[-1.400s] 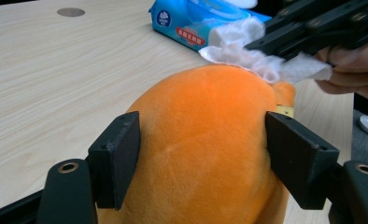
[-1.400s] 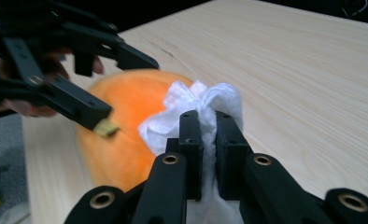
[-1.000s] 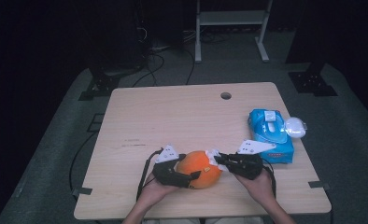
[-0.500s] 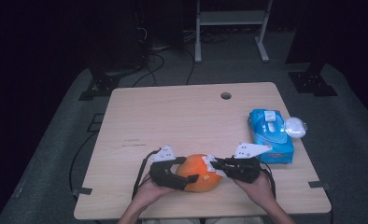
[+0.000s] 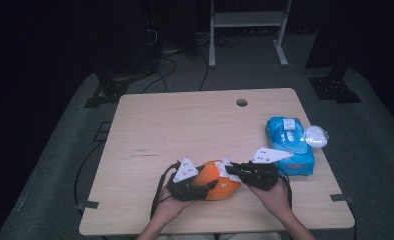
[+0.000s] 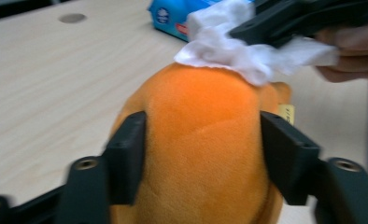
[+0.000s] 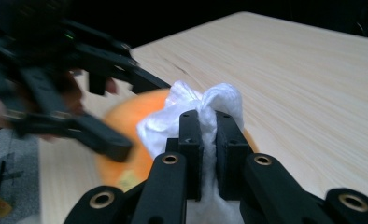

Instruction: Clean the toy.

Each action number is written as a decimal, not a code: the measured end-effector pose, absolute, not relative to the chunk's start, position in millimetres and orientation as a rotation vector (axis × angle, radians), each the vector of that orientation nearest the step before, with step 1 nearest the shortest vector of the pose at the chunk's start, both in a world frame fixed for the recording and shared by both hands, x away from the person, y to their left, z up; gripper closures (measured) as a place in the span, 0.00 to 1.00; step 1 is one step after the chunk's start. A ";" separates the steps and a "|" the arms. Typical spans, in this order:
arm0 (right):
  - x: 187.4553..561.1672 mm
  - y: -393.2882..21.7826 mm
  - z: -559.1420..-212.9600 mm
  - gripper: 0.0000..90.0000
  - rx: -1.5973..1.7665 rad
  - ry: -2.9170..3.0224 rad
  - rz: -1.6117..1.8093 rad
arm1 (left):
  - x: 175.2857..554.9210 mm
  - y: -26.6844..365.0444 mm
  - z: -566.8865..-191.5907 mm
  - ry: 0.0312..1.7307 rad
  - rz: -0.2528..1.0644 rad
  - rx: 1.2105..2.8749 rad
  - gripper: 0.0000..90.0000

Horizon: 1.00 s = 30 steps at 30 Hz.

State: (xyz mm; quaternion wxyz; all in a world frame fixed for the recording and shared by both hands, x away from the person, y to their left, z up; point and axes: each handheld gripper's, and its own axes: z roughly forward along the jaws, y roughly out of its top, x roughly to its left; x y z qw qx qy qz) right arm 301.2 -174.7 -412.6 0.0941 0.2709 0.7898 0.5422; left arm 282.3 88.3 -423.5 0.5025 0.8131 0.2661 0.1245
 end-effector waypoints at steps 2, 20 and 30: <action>303.7 -178.1 -416.1 0.91 0.832 2.340 1.602 | 286.3 93.2 -424.3 0.683 0.263 1.941 0.26; 286.6 -158.1 -403.6 0.91 0.716 2.334 1.526 | 285.3 93.9 -426.2 0.682 0.257 1.976 0.35; 293.3 -165.7 -405.3 0.91 0.749 2.330 1.500 | 296.7 98.5 -435.6 0.799 0.093 1.937 0.07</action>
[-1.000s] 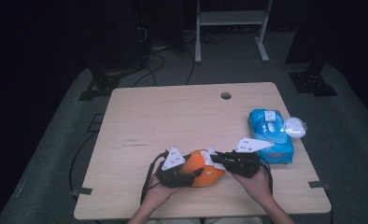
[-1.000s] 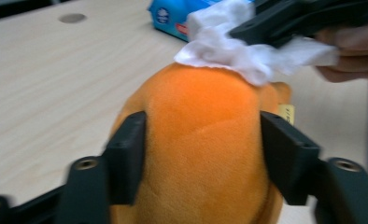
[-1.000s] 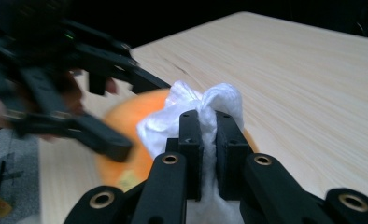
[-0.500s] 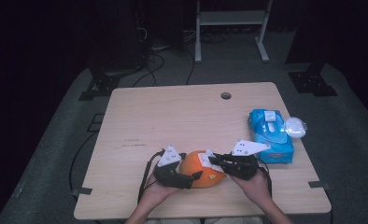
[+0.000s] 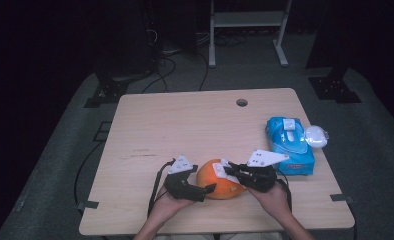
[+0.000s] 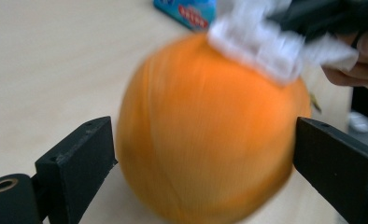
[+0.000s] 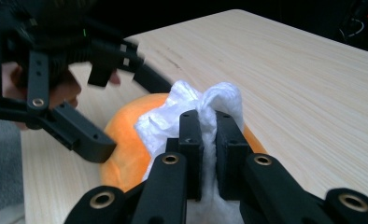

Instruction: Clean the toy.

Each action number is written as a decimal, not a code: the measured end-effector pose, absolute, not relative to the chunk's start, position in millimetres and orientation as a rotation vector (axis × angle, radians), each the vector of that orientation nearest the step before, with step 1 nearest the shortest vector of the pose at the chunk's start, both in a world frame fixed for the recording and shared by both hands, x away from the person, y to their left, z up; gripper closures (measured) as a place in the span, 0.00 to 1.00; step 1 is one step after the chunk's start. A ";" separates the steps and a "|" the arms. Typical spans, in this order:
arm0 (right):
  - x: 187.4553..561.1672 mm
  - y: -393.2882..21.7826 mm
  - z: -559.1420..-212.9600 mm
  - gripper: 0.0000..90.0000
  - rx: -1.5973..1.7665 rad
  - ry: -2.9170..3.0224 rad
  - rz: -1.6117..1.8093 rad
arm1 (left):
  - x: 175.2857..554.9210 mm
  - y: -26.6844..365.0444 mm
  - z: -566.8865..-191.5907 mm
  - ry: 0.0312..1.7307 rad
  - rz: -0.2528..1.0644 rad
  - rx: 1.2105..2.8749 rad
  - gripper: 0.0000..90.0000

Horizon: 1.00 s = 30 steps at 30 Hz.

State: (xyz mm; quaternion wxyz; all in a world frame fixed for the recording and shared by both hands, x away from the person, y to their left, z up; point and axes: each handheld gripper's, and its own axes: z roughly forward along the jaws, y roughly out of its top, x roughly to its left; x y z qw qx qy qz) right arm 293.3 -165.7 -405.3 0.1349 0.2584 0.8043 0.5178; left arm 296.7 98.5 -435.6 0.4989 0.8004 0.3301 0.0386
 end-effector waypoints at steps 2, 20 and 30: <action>294.2 -167.4 -404.6 0.91 0.767 2.323 1.511 | 298.1 98.9 -440.5 0.811 0.056 1.922 0.19; 281.3 -172.3 -396.8 0.91 0.713 2.289 1.440 | 291.4 87.3 -433.8 0.826 0.111 1.897 0.30; 275.6 -157.1 -386.7 0.91 0.622 2.291 1.467 | 275.1 72.3 -425.6 0.668 0.273 1.987 0.40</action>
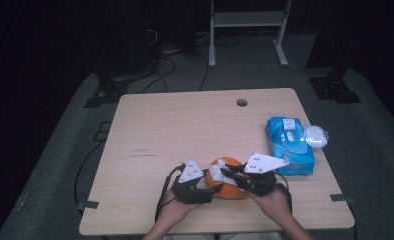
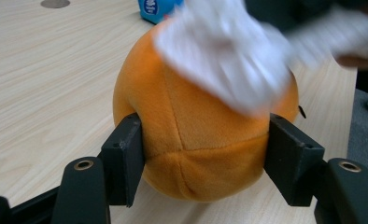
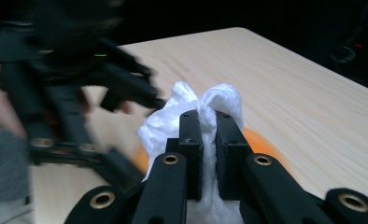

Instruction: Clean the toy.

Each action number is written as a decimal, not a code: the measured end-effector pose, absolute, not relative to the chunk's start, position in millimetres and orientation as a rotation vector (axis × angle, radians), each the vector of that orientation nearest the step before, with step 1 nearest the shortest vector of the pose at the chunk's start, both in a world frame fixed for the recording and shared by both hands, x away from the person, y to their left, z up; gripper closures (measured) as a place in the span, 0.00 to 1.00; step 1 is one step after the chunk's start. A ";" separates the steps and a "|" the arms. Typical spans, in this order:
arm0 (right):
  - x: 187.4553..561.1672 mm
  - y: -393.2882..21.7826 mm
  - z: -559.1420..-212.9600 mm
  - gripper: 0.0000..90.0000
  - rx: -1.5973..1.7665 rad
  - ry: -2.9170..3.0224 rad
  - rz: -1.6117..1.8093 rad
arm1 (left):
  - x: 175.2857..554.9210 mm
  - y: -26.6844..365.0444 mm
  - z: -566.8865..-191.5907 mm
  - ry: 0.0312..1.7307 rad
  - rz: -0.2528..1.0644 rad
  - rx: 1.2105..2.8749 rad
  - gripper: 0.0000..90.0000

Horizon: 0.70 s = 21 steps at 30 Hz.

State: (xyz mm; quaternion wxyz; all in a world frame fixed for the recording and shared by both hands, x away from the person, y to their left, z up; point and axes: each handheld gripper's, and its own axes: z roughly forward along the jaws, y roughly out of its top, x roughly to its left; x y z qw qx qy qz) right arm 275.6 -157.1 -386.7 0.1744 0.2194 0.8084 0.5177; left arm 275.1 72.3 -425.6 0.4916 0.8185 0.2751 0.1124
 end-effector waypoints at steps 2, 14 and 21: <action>279.0 -168.7 -387.4 0.91 0.656 2.255 1.422 | 273.9 70.7 -425.8 0.654 0.277 1.993 0.39; 268.6 -150.0 -385.1 0.91 0.548 2.316 1.418 | 272.0 68.9 -425.9 0.648 0.254 1.970 0.40; 274.3 -164.6 -388.2 0.91 0.657 2.293 1.425 | 274.4 67.0 -425.9 0.673 0.203 1.956 0.27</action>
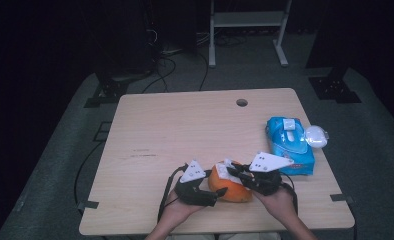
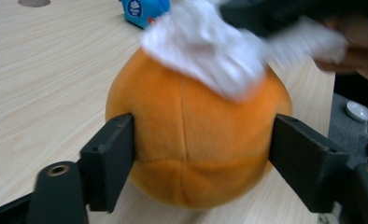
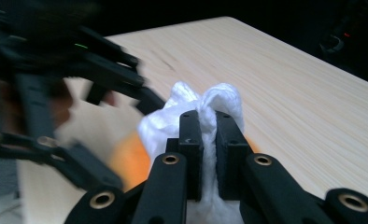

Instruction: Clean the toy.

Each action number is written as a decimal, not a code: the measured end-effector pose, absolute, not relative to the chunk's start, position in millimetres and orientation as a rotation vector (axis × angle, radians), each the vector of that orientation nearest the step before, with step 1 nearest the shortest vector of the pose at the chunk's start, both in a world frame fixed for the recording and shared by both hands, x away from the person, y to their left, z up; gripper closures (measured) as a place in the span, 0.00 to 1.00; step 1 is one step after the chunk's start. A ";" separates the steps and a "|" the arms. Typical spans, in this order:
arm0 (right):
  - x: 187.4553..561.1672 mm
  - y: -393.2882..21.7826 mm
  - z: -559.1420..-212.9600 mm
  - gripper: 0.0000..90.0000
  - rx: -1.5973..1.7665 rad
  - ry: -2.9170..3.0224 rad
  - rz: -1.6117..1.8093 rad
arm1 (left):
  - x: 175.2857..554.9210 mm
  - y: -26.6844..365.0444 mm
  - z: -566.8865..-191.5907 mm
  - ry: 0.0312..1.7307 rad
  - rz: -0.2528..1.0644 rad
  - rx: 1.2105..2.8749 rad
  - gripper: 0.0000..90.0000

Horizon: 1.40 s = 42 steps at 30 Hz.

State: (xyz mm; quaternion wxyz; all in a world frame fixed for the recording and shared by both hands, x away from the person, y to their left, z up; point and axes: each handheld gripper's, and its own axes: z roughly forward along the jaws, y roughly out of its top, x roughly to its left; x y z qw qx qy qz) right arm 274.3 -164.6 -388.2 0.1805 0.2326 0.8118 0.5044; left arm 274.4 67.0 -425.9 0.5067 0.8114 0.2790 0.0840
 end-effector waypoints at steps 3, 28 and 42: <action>268.2 -148.7 -388.0 0.91 0.587 2.323 1.414 | 274.1 69.3 -427.6 0.660 0.245 1.984 0.36; 284.8 -165.5 -402.7 0.91 0.752 2.346 1.459 | 276.3 78.0 -424.7 0.658 0.249 1.991 0.26; 287.3 -159.6 -409.1 0.91 0.764 2.380 1.473 | 279.8 83.4 -426.9 0.678 0.237 1.999 0.32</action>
